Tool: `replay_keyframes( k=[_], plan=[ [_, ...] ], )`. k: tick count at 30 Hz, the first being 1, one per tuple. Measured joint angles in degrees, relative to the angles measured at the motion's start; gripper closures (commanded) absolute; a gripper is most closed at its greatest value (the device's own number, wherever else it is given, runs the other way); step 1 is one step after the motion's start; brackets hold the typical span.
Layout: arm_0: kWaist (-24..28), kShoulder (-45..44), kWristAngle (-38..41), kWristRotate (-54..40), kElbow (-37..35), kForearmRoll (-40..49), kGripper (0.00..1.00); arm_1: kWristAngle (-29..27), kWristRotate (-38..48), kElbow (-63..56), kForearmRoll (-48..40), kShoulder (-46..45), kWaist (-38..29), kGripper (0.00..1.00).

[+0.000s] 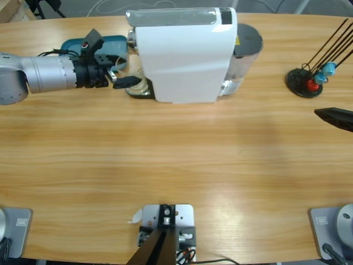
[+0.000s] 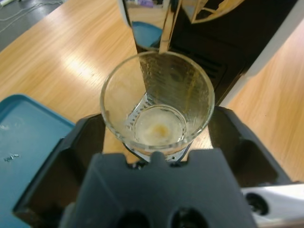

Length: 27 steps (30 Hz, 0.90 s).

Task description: Pour coffee

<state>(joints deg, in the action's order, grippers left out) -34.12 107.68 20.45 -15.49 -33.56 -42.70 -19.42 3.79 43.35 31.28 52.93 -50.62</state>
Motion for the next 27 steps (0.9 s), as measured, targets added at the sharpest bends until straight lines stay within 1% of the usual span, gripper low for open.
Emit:
replay_keyframes(
  k=[9, 11, 16, 18, 20, 23, 24, 25, 26, 27],
  plan=[
    [1.9, -1.2, -0.2, 0.5, 1.3, -1.8, 0.0, 0.0, -0.1, 0.0, 0.0, -0.1, 0.0, 0.0],
    [1.9, -3.4, -0.2, 0.6, 2.9, -1.8, 0.0, 0.0, -0.1, 0.0, 0.0, -0.3, 0.0, 0.0],
    [0.9, -12.2, -0.2, 2.4, 9.3, -1.2, 0.0, 0.0, -0.1, -0.1, 0.0, -1.2, 0.0, 0.0],
    [0.0, -16.8, -1.0, 3.5, 10.7, 1.9, 0.0, 0.0, -0.1, -0.1, 0.0, -1.5, 0.0, 0.0],
    [-0.9, -22.2, -2.7, 4.6, 10.8, 7.4, 0.0, 0.0, -0.1, 0.5, 0.7, -1.5, 0.0, 0.009],
    [-1.5, -31.5, -6.4, 6.1, 8.9, 21.9, 0.0, 0.0, -0.1, 6.8, 4.4, -0.2, 0.1, 0.055],
    [-1.7, -34.0, -7.6, 6.3, 7.5, 27.7, 0.0, 0.0, -0.1, 9.3, 5.1, 0.9, 0.1, 0.158],
    [-1.9, -36.4, -9.0, 6.5, 5.7, 34.0, 0.0, 0.0, -0.1, 12.0, 5.7, 2.5, 0.1, 0.37],
    [-1.9, -38.3, -10.0, 6.7, 4.2, 39.4, 0.0, 0.0, -0.1, 14.5, 5.9, 4.3, 0.4, 0.611],
    [-2.0, -39.9, -10.6, 6.9, 2.9, 43.9, 0.0, 0.0, -0.1, 17.3, 6.1, 6.5, 1.4, 0.768]
  ],
)
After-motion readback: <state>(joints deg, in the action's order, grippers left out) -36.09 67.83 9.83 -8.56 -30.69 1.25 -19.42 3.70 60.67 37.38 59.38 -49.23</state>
